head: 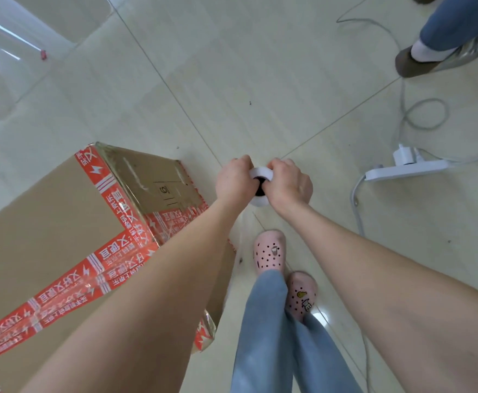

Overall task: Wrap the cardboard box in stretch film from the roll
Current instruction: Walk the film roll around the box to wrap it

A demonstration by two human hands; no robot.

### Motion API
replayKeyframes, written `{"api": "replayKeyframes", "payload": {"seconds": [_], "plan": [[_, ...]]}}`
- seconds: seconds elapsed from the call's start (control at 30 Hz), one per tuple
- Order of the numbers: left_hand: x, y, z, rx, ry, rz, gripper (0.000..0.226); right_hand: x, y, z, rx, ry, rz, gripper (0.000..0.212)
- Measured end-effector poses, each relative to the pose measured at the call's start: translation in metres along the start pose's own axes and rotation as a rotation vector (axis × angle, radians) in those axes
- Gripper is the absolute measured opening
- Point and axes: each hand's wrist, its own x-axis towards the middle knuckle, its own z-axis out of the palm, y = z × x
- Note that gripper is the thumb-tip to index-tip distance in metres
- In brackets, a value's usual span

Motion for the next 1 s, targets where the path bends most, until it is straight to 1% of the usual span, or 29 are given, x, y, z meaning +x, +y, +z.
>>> {"api": "replayKeyframes", "payload": {"seconds": [0.1,0.17,0.23,0.3,0.37,0.43,0.57,0.6,0.67,0.77,0.83,0.9,1.0], "plan": [[0.012,-0.011,-0.010,-0.114,0.044,-0.122,0.022,0.017,-0.021,-0.005,0.061,0.015,-0.022,0.029],[0.017,-0.021,-0.015,-0.198,0.071,-0.227,0.020,0.025,-0.036,-0.004,0.096,0.010,-0.019,0.026],[0.019,-0.032,-0.019,-0.285,0.070,-0.318,0.019,0.028,-0.046,0.000,0.160,-0.069,0.053,0.029],[0.020,-0.040,-0.022,-0.343,0.023,-0.368,0.023,0.025,-0.052,0.007,0.306,-0.192,0.190,0.036],[0.021,-0.043,-0.026,-0.295,-0.035,-0.329,0.033,0.023,-0.055,0.010,0.397,-0.211,0.268,0.036],[0.024,-0.040,-0.030,-0.140,-0.050,-0.209,0.035,0.025,-0.059,0.010,0.381,-0.189,0.272,0.034],[0.039,-0.030,-0.040,0.167,-0.068,0.118,0.040,0.031,-0.069,0.005,0.328,-0.182,0.214,0.019],[0.043,-0.028,-0.043,0.225,-0.071,0.169,0.036,0.034,-0.071,0.003,0.299,-0.179,0.183,0.016],[0.051,-0.026,-0.049,0.266,-0.066,0.198,0.027,0.039,-0.075,-0.003,0.235,-0.174,0.126,0.014],[0.064,-0.029,-0.059,0.234,-0.040,0.145,0.023,0.050,-0.087,-0.012,0.137,-0.167,0.062,0.013],[0.072,-0.034,-0.066,0.148,-0.022,0.068,0.024,0.060,-0.098,-0.018,0.060,-0.167,0.001,0.013],[0.079,-0.038,-0.072,0.039,0.011,-0.017,0.023,0.073,-0.110,-0.023,-0.032,-0.166,-0.074,0.020],[0.085,-0.043,-0.081,-0.128,0.076,-0.156,0.015,0.091,-0.129,-0.028,-0.120,-0.171,-0.178,0.036]]}}
